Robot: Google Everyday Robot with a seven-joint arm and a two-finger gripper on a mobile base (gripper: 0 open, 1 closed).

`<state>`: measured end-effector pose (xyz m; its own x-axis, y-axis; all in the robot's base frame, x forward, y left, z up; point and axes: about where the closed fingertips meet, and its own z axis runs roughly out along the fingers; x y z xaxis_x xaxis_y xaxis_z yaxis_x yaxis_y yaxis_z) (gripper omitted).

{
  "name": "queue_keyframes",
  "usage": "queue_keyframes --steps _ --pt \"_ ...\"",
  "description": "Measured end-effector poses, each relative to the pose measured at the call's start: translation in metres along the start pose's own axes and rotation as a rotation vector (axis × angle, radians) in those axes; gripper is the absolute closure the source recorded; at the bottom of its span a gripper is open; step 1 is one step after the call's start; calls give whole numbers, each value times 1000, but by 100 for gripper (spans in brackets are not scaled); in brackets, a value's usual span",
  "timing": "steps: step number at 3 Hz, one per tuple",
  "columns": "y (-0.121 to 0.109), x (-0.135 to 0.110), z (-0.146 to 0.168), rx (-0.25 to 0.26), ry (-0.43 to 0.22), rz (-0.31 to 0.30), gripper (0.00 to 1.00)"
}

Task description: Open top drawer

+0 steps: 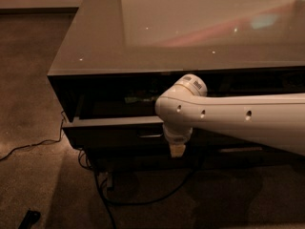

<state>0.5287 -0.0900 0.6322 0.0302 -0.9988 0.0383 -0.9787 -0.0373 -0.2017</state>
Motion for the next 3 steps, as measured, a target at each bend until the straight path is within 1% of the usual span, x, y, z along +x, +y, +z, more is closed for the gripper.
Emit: queue_keyframes --steps 2,3 --pt "-3 1 -14 0 0 0 88" --pt "-4 1 -22 0 0 0 100"
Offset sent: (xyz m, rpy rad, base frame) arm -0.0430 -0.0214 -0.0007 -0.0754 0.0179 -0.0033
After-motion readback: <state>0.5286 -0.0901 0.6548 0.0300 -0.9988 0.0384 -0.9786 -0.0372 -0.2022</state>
